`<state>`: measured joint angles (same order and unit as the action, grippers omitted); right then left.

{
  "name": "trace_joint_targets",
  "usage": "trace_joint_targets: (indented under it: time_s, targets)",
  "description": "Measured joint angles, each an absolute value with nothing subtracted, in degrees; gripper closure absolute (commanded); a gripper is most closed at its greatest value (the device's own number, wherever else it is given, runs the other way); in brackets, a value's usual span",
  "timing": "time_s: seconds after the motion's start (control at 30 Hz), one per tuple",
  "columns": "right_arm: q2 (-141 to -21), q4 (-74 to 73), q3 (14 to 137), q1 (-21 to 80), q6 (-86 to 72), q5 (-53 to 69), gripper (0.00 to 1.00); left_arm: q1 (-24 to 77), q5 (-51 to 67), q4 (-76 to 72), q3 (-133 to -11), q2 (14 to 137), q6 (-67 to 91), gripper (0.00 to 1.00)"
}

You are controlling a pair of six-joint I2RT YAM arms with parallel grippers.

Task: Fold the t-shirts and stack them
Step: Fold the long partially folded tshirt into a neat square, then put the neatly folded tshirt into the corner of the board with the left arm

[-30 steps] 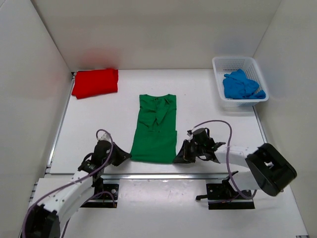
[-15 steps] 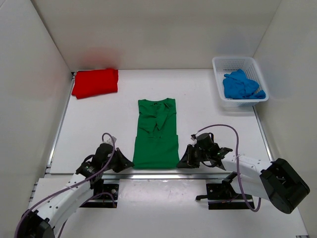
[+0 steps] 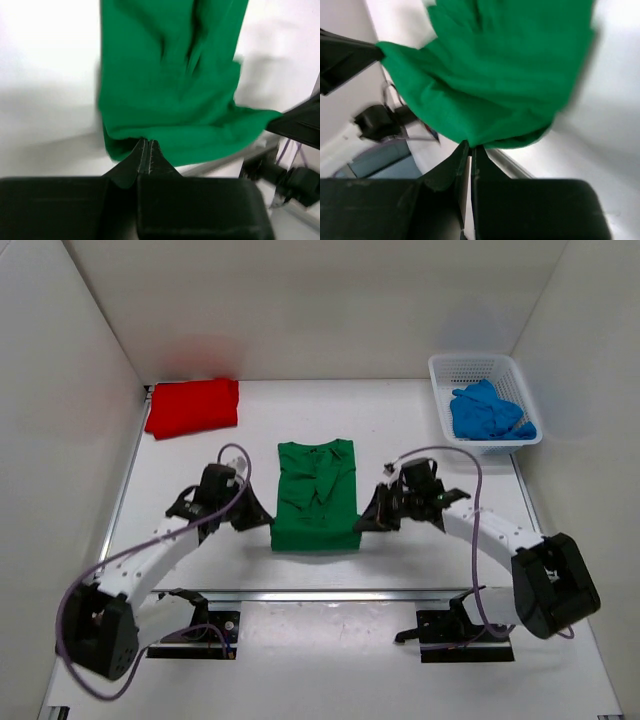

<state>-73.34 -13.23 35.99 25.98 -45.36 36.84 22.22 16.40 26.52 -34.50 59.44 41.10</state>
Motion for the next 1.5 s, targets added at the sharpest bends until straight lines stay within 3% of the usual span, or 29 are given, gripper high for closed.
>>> trace_joint_targets:
  time_s: [0.23, 0.33, 0.37, 0.43, 0.6, 0.73, 1.0, 1.23, 1.37, 1.4, 1.47, 1.5]
  targets:
    - [-98.15, -18.31, 69.1, 13.65, -35.83, 42.61, 1.0, 12.93, 18.68, 22.31, -64.82, 92.14, 34.85, 0.98]
    - [-113.21, -21.87, 88.03, 10.46, -32.27, 42.96, 0.69, 11.38, 19.57, 21.47, -84.49, 109.71, 33.32, 0.47]
    - [-118.61, -23.42, 95.37, 9.67, -31.05, 42.52, 0.57, 10.9, 19.97, 20.97, -90.8, 115.15, 33.5, 0.48]
    - [-128.75, -27.33, 109.1, 8.73, -28.51, 41.08, 0.45, 9.93, 21.04, 20.8, -101.21, 123.85, 34.09, 0.44]
    - [-141.14, -38.83, 126.91, 7.92, -23.16, 35.05, 0.41, 7.7, 23.33, 21.78, -109.06, 132.7, 35.16, 0.43]
    - [-139.28, -42.5, 124.09, 8.97, -20.21, 30.5, 0.41, 6.87, 22.52, 20.78, -98.52, 128.18, 34.79, 0.41]
    - [-118.78, -39.38, 97.73, 10.39, -18.76, 26.13, 0.41, 9.91, 17.17, 20.73, -78.06, 113.69, 31.62, 0.34]
    - [-98.87, -33.78, 83.0, 10.07, -18.44, 25.78, 0.49, 16.47, 10.57, 20.86, -75.96, 112.75, 30.83, 0.32]
    - [-92.07, -32.36, 77.84, 8.82, -18.74, 26.85, 0.51, 20.53, 3.81, 26.98, -83.15, 117.67, 28.12, 0.3]
    - [-91.24, -32.18, 77.19, 8.32, -18.92, 27.07, 0.51, 21.28, 2.26, 28.14, -84.75, 118.91, 27.44, 0.31]
    - [-90.08, -31.83, 76.25, 7.18, -19.14, 27.66, 0.51, 22.48, 0.23, 30.0, -86.85, 120.07, 26.5, 0.43]
    - [-89.73, -31.62, 75.94, 6.79, -19.29, 28.03, 0.52, 22.94, -0.56, 30.79, -87.61, 120.57, 26.02, 0.56]
